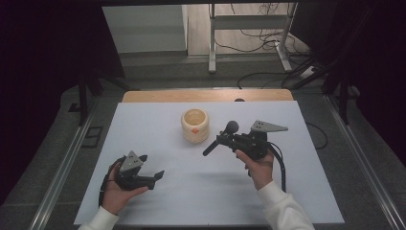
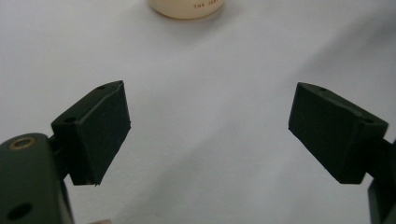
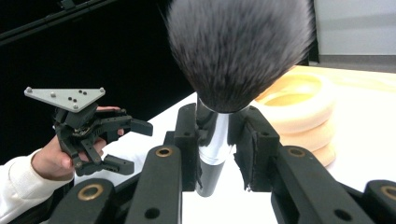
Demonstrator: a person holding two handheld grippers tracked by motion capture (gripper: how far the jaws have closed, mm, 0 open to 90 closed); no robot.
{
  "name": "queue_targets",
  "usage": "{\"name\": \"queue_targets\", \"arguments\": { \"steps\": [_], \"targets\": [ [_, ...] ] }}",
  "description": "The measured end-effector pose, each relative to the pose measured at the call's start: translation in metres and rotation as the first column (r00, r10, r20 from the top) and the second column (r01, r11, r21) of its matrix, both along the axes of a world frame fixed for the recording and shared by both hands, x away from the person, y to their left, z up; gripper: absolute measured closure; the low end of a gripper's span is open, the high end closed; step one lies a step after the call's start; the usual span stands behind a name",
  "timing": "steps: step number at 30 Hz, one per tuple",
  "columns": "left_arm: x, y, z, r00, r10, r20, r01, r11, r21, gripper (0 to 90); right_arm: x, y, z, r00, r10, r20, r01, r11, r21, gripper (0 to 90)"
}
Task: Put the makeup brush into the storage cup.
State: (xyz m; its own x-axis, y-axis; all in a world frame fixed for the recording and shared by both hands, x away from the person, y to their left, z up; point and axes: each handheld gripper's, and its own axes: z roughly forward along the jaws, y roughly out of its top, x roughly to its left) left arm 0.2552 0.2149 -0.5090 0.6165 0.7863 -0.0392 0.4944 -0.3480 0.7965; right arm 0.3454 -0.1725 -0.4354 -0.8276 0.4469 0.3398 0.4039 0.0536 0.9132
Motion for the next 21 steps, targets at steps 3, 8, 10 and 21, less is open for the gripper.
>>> {"name": "queue_targets", "arguments": {
  "steps": [3, 8, 10, 21],
  "targets": [
    [0.000, 0.000, 0.000, 1.0000, 0.001, 0.000, -0.001, 1.0000, -0.003, 13.3, 0.001, -0.002, 0.007, 0.9999, -0.006, 0.014, 0.006, 1.0000, 0.004, 70.9],
    [0.000, 0.000, 0.000, 1.0000, 0.001, 0.002, -0.001, 1.0000, -0.003, 13.5, 0.005, -0.003, 0.014, 0.9998, -0.014, 0.017, 0.013, 0.9997, 0.019, 70.9],
    [0.000, 0.000, 0.000, 1.0000, -0.002, 0.001, 0.002, 1.0000, -0.002, 13.5, 0.007, -0.003, 0.017, 0.9997, -0.014, 0.021, 0.013, 0.9997, 0.023, 70.9],
    [0.000, 0.000, 0.000, 1.0000, -0.001, 0.002, 0.001, 1.0000, -0.002, 13.8, 0.018, 0.001, 0.036, 0.9987, -0.027, 0.043, 0.026, 0.9993, 0.027, 70.8]
  ]
}}
